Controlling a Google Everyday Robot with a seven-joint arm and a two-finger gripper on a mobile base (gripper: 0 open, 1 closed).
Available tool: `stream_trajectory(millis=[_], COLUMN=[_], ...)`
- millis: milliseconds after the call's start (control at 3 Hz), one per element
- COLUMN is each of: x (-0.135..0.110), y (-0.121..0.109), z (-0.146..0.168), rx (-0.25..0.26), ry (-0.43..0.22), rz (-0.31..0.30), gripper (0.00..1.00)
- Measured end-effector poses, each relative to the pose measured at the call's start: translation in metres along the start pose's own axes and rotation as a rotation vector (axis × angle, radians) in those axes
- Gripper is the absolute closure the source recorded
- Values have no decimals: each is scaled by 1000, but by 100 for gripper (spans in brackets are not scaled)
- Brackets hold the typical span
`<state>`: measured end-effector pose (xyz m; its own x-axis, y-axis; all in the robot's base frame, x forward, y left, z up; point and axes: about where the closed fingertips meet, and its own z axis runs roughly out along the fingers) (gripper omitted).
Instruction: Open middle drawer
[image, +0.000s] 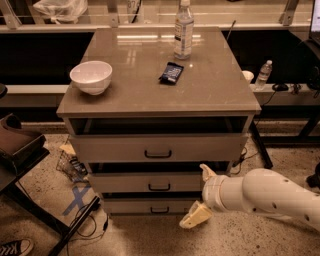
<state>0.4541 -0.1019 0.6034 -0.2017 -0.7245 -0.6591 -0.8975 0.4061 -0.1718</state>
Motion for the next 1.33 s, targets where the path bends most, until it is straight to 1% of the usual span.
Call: stream_trajectory(millis=[333, 667, 1000, 1333], x=[29, 64, 109, 106], y=[18, 21, 11, 6], z=[32, 68, 96, 98], rx=[-33, -47, -52, -43], ry=[49, 98, 138, 134], rz=[-3, -20, 9, -6], gripper=[0, 0, 0, 0])
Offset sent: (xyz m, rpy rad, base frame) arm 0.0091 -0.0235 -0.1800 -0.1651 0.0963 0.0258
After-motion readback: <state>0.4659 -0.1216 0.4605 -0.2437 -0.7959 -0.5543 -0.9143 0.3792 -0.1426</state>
